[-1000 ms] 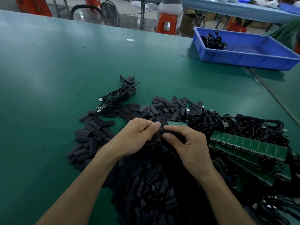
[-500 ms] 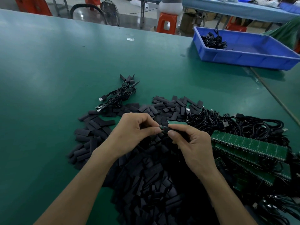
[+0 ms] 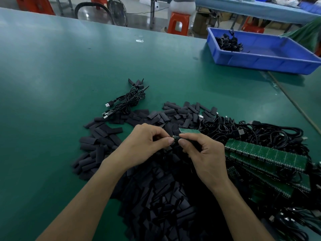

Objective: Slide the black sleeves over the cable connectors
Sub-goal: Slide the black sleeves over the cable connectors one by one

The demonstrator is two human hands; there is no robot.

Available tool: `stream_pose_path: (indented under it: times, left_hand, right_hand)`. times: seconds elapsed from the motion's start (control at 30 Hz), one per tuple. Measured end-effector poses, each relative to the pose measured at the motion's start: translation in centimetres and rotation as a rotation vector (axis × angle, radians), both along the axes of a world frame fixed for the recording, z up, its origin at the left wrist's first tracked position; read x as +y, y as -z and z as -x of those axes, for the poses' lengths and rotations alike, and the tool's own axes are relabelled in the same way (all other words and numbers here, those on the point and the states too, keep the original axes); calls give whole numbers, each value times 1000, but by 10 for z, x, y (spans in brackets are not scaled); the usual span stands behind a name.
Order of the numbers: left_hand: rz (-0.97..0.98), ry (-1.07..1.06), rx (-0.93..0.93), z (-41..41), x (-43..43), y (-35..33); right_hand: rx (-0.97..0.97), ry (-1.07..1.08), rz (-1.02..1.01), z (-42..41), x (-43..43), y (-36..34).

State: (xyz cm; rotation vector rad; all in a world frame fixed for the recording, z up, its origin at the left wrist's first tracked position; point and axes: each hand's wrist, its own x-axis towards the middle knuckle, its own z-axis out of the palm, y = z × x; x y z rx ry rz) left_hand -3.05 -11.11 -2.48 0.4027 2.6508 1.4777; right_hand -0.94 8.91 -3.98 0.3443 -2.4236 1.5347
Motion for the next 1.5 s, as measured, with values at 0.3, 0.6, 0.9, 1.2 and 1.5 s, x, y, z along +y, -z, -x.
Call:
stream_pose_path:
  times: [0.3,0.6,0.9,1.2,1.5]
  left_hand:
    - [9,33,11,-1,2,-1]
    - [171,77,74,-1,-1,-4]
    - [115,64,94,-1,-1,0]
    - [-40,72,-86,1,-1,2]
    - [-75,60,-72,1,-2,3]
  right_hand:
    - [-69,-27,112,0,0,3]
    - [-20,-22,48,2,-2,7]
    - [-31,-13,127,1,-3,8]
    - [-58,-68,146,2,-2,6]
    - [-90,35,180,0,-6,4]
